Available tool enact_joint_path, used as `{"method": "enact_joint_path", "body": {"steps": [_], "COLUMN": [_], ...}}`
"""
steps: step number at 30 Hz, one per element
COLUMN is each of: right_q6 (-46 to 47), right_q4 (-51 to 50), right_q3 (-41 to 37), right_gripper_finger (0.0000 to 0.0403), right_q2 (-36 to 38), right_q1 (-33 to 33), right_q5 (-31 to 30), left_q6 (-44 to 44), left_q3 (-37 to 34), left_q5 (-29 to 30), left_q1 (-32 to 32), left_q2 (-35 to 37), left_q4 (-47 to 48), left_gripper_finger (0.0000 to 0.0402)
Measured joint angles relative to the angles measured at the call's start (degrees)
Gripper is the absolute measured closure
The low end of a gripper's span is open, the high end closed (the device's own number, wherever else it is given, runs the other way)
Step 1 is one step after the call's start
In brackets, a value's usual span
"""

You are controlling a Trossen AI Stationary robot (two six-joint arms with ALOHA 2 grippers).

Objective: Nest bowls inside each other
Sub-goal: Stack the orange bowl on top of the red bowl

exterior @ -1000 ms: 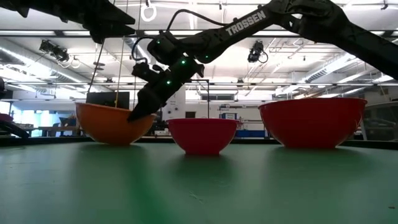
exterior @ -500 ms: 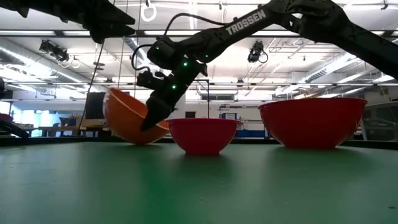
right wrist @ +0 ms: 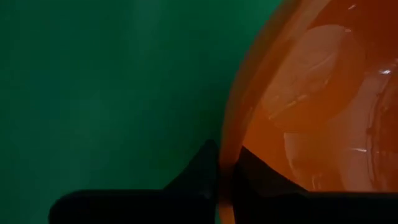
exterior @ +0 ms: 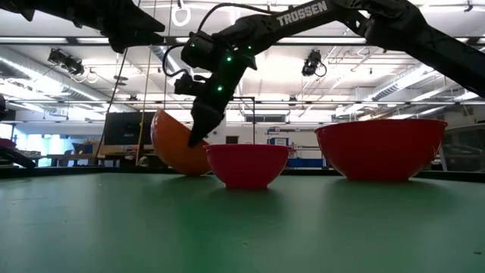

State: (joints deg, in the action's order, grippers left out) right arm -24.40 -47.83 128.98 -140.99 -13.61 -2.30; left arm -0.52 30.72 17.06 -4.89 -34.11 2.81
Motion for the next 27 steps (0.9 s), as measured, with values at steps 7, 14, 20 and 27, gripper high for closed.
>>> {"method": "enact_joint_path", "body": {"steps": [7, 14, 20, 27], "right_q6": [-4.1, -6.2, -6.0, -2.8], "right_q4": [-8.6, -14.8, -20.5, -28.7], "right_q3": [1.9, 2.2, 2.1, 2.1], "right_gripper_finger": [0.0379, 0.0379, 0.038, 0.038], "right_q2": [0.0, 0.8, 5.1, 12.2], "right_q1": [1.8, 4.3, 6.1, 6.9], "right_q5": [-3.9, -7.3, -8.5, -9.9], "left_q6": [-1.0, -0.4, 0.2, 0.3], "left_q3": [0.0, 0.0, -0.1, -0.1], "left_q5": [0.0, 0.1, 0.8, 0.8], "left_q1": [0.0, 0.0, 0.0, -0.1], "left_q2": [-0.1, -0.1, 0.0, 0.0], "left_q4": [0.0, 0.0, -1.1, -1.6], "left_gripper_finger": [0.0169, 0.0169, 0.0169, 0.0169]}}
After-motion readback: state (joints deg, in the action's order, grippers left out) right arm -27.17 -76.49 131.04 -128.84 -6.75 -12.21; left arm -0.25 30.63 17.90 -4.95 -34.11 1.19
